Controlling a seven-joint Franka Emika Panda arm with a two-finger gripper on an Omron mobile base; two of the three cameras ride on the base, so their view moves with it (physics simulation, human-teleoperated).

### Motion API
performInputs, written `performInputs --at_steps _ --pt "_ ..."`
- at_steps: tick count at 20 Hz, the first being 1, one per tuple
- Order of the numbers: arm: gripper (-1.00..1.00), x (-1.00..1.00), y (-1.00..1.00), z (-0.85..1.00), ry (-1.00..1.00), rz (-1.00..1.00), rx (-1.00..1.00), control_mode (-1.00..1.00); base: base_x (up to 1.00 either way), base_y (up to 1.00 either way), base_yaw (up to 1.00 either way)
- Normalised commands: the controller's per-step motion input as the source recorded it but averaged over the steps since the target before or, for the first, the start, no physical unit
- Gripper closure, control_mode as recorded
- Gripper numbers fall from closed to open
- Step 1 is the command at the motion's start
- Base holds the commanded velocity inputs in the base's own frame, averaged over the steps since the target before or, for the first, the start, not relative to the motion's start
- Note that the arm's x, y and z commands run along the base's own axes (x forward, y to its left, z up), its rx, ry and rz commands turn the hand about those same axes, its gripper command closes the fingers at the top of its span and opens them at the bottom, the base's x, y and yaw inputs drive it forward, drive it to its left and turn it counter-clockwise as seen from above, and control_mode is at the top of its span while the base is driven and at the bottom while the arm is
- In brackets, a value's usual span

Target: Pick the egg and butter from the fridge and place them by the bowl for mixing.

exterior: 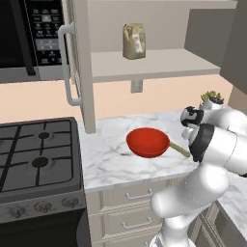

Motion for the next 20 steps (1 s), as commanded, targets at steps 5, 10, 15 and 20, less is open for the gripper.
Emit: performInputs --at_steps 5,10,15,20 --pt "1.00 0.27 -0.04 -0.09 0.04 0.04 0.00 -1.00 0.00 0.00 0.00" --pt "1.00 0.32 -0.01 -0.20 0.03 0.03 0.00 -1.00 0.00 0.00 0.00" --pt "1.00 0.22 0.00 -0.25 0.05 0.02 0.00 -1.00 0.00 0.00 0.00" --pt "1.00 0.19 0.00 -0.18 0.04 0.01 0.00 -1.00 0.00 0.00 0.00"
